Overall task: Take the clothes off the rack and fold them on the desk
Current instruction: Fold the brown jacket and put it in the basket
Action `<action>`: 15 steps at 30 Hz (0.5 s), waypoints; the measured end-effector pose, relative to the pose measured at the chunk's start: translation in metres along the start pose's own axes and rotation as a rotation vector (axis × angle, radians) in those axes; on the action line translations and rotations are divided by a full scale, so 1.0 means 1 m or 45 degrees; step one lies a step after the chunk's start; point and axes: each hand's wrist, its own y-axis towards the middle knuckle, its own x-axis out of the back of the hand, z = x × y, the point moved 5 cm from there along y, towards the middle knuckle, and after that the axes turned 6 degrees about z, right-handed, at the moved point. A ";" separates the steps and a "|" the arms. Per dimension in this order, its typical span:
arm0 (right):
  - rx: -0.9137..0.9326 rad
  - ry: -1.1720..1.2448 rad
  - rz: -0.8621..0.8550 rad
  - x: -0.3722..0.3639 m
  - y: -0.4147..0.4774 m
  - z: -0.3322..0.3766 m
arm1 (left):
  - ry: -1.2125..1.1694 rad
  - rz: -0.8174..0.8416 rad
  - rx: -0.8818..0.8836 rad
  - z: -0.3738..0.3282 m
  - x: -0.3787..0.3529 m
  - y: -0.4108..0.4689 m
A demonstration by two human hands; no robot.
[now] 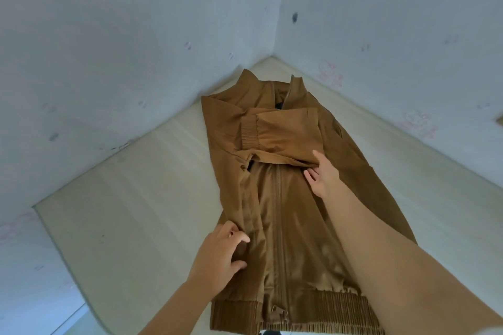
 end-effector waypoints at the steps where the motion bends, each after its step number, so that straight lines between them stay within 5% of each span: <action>1: -0.044 0.075 0.042 -0.002 0.009 0.006 | 0.020 -0.046 -0.014 -0.001 0.002 0.009; 7: -0.236 -0.053 0.180 -0.022 0.031 0.037 | 0.211 0.016 -0.105 -0.004 0.004 0.035; 11: 0.141 -0.218 0.170 -0.038 0.039 0.071 | 0.374 0.170 -0.137 -0.006 0.008 0.065; 15: 0.330 -0.144 0.157 -0.027 0.041 0.088 | 0.257 -0.006 -0.107 -0.009 0.033 0.096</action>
